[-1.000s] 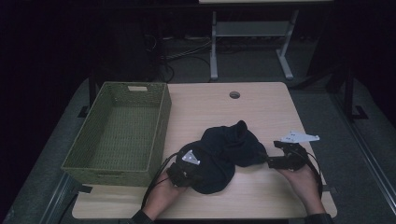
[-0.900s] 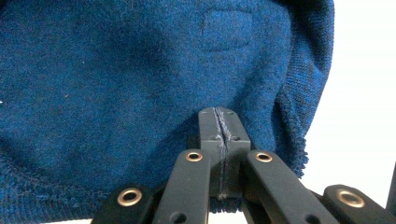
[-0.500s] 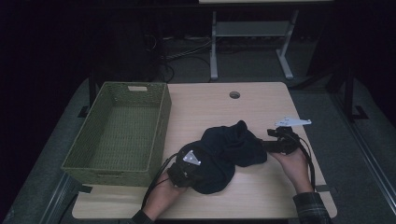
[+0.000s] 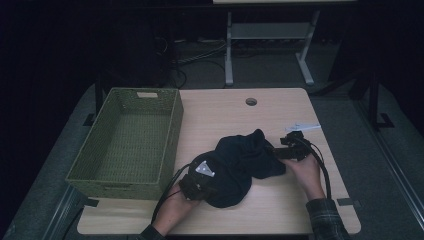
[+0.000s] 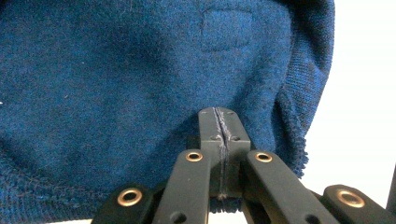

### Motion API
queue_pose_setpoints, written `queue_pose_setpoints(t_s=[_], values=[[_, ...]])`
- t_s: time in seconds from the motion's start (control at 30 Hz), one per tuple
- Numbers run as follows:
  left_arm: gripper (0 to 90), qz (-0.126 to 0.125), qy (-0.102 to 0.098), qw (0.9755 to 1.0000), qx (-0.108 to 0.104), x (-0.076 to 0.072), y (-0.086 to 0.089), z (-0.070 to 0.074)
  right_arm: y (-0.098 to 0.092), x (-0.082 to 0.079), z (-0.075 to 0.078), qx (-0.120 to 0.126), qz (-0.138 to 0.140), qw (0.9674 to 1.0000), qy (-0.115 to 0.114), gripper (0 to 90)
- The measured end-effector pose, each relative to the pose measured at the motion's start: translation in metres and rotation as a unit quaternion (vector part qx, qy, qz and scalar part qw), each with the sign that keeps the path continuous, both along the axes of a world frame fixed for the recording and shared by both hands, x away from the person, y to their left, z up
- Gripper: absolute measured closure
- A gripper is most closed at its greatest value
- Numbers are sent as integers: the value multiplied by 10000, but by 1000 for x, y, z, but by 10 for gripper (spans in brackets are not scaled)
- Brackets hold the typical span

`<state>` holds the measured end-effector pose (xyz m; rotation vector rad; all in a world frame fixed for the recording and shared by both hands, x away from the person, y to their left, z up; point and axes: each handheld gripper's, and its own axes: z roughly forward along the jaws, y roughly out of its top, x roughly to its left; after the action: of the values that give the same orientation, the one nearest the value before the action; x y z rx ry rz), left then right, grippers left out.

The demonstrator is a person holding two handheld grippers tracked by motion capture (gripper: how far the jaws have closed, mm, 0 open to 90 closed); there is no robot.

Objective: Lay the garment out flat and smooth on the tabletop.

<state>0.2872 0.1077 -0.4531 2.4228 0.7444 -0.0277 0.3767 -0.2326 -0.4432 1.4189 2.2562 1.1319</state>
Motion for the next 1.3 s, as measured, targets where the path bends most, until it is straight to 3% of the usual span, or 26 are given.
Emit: queue_pose_setpoints(t_s=[0.37, 0.7, 0.93, 1.2, 1.3], values=[[896, 18, -29, 10000, 19, -1, -1, 0, 12, 2, -21, -277, 142, 9991, 296, 278], [896, 22, -43, 10000, 31, -1, -2, 0, 16, 0, -24, -225, 363, 9986, 327, 506], [896, 25, -50, 10000, 38, -2, -2, 0, 13, -3, -27, -3, 422, 9984, 372, 656], [897, 22, -53, 10000, 47, -2, -2, 1, 17, -5, -21, -289, 490, 9983, 160, 699], [897, 21, -49, 10000, 49, -2, -3, 1, 14, -5, -13, -271, 436, 9987, 76, 701]])
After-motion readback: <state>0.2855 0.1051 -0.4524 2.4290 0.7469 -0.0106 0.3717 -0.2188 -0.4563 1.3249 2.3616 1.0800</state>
